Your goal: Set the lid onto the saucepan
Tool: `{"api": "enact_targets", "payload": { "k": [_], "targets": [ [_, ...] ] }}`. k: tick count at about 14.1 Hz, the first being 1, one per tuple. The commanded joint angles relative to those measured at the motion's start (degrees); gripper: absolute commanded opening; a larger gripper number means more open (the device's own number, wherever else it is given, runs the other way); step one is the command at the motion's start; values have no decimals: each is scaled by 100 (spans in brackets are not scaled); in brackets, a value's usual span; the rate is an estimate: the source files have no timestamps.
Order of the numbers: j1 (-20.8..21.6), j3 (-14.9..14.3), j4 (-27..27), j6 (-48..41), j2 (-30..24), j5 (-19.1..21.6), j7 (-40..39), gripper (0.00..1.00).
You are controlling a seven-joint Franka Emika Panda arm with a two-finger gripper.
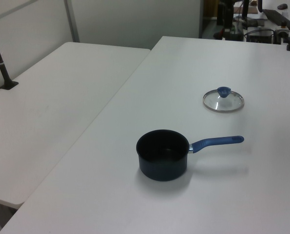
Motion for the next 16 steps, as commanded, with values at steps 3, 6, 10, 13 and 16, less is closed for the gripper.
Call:
{"api": "enact_targets", "payload": {
  "k": [3, 6, 10, 13, 16],
  "targets": [
    [-95, -13, -1523, 1318, -104, -405, -103, 100],
    [-210, -22, -2147, 2076, -78, -361, -94, 100],
    [-289, -30, -2852, 3280, 237, -361, -94, 100],
    [-307, -22, -2870, 3431, 589, -335, 2, 100],
    [-271, -22, -2870, 3519, 766, -98, 442, 100]
  ]
}}
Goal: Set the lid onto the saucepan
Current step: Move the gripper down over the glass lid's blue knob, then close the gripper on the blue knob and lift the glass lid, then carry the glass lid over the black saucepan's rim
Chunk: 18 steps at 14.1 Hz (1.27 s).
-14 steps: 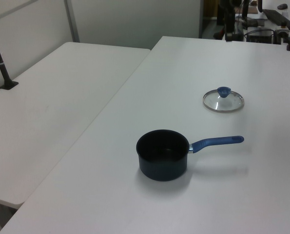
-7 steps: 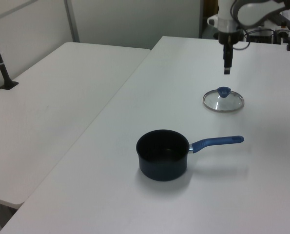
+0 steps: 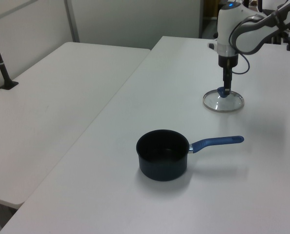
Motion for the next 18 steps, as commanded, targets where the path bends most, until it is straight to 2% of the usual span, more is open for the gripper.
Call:
{"api": "enact_targets", "payload": {
  "k": [1, 4, 5, 7, 8, 9, 11, 14, 16, 18],
  "targets": [
    [33, -7, -41, 235, 78, 276, 266, 100],
    [50, -7, -41, 244, 113, 285, 266, 98],
    [59, -7, -32, 244, 113, 303, 275, 92],
    [50, -7, -6, 235, 87, 426, 266, 71],
    [68, 19, -6, 217, 61, 426, 249, 58],
    [68, 28, 3, 217, 43, 435, 275, 50],
    [94, 63, 151, 113, -10, 549, 475, 41],
    [94, 457, 678, -518, -97, 549, 828, 41],
    [129, 957, 1755, -1405, -11, 610, 1274, 41],
    [365, 1161, 2470, -1645, 165, 760, 1732, 41]
  ]
}}
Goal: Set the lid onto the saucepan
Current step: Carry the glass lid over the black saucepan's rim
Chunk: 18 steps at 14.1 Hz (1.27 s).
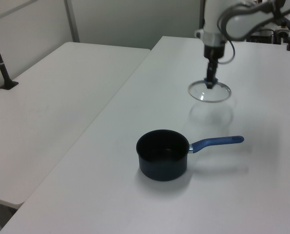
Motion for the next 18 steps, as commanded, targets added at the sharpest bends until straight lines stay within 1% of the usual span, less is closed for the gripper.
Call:
{"api": "enact_targets", "payload": {
  "k": [1, 2, 3, 4, 6, 8, 10, 12, 18],
  "targets": [
    [481, 392, 1497, -782, 283, 213, 920, 41],
    [814, 445, 2084, -940, 615, 196, 1401, 41],
    [1087, 446, 2464, -1072, 888, 161, 1728, 41],
    [1542, 446, 2929, -1108, 1291, 126, 2096, 41],
    [2001, 446, 3161, -995, 1680, 29, 2354, 41],
    [2380, 446, 3180, -802, 1891, -41, 2539, 41],
    [2600, 446, 3180, -652, 2050, -112, 2776, 41],
    [2733, 446, 3188, -485, 2182, -191, 2952, 41],
    [2724, 393, 3303, -414, 2332, -244, 3023, 41]
  ]
}}
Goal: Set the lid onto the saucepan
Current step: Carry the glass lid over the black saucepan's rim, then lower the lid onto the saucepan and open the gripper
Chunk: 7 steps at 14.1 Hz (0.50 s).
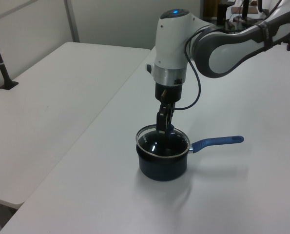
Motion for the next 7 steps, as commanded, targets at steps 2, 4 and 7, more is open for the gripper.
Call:
{"api": "enact_targets", "payload": {
  "k": [2, 4, 7],
  "targets": [
    [38, -82, 146, 27, 132, -62, 109, 41],
    [29, -82, 146, 27, 211, -62, 109, 41],
    [47, -82, 137, 150, 221, -71, 127, 42]
  ]
}}
